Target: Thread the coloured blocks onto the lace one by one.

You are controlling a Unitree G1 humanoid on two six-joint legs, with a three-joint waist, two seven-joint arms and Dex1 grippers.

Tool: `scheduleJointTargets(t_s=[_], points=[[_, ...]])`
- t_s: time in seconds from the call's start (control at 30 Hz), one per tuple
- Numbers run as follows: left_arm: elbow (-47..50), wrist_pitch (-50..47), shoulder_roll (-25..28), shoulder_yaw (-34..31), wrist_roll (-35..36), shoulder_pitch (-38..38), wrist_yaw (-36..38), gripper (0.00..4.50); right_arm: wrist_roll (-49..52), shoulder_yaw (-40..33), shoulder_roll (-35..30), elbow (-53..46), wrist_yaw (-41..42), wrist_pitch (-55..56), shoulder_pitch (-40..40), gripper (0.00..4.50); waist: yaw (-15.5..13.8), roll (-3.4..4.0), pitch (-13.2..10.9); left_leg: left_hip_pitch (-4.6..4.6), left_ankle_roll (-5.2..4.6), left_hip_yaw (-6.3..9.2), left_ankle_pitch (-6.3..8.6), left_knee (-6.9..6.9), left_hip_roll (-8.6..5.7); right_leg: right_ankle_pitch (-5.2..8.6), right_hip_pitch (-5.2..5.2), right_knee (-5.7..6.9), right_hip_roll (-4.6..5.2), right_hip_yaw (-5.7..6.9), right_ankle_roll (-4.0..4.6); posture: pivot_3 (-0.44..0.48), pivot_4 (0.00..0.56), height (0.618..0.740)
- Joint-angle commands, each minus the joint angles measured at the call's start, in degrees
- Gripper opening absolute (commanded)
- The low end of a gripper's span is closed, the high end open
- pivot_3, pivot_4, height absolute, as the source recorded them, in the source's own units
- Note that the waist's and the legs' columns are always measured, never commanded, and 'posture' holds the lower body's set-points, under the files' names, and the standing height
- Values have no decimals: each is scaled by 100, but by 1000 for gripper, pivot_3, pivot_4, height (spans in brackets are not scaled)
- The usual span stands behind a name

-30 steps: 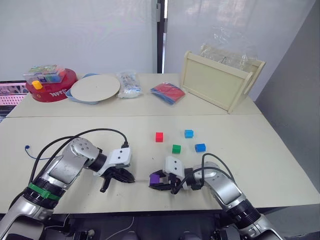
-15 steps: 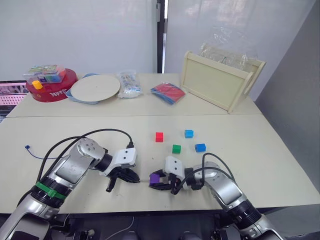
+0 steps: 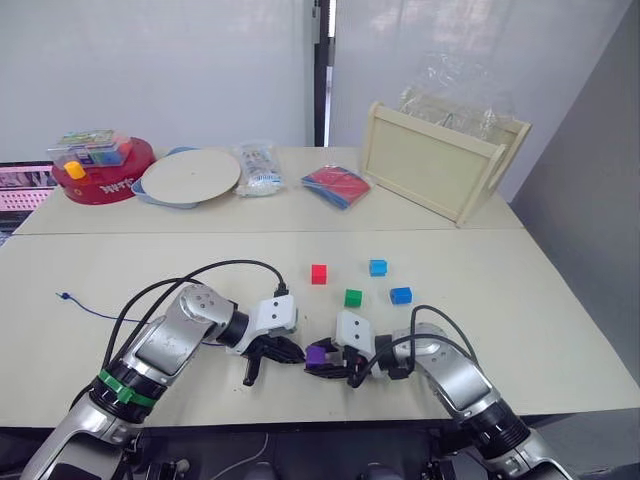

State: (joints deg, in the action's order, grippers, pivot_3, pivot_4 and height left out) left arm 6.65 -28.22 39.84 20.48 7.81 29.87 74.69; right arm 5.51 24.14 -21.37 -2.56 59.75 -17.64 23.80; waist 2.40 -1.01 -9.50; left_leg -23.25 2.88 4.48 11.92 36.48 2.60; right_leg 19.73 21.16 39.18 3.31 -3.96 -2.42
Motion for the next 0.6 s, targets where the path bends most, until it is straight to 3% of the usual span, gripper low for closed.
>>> scheduleJointTargets(t_s=[0.03,0.2,0.4,0.6], points=[[98,430,-11,-221,262,-74,122,1298,-29,179,41,-116,-12,-137,-21,1182,-1,0,0,0,0,0,0,0,0,0,0,0,0,0,0,0,150,740],[0,675,273,-682,492,-187,226,2898,-103,194,-13,65,-1,-268,15,1182,36,0,0,3,0,0,0,0,2,0,-1,1,-2,-1,0,0,150,740],[-857,1704,781,-981,378,-719,497,2898,-65,178,-29,80,71,-273,63,1182,39,1,0,12,0,-2,0,-11,5,0,-1,1,-4,-1,0,0,150,740],[-1437,2512,667,-866,100,-882,395,2898,-37,146,-13,75,109,-260,92,1182,5,-3,2,12,0,-3,0,-9,6,0,-3,1,-3,1,0,0,150,740]])
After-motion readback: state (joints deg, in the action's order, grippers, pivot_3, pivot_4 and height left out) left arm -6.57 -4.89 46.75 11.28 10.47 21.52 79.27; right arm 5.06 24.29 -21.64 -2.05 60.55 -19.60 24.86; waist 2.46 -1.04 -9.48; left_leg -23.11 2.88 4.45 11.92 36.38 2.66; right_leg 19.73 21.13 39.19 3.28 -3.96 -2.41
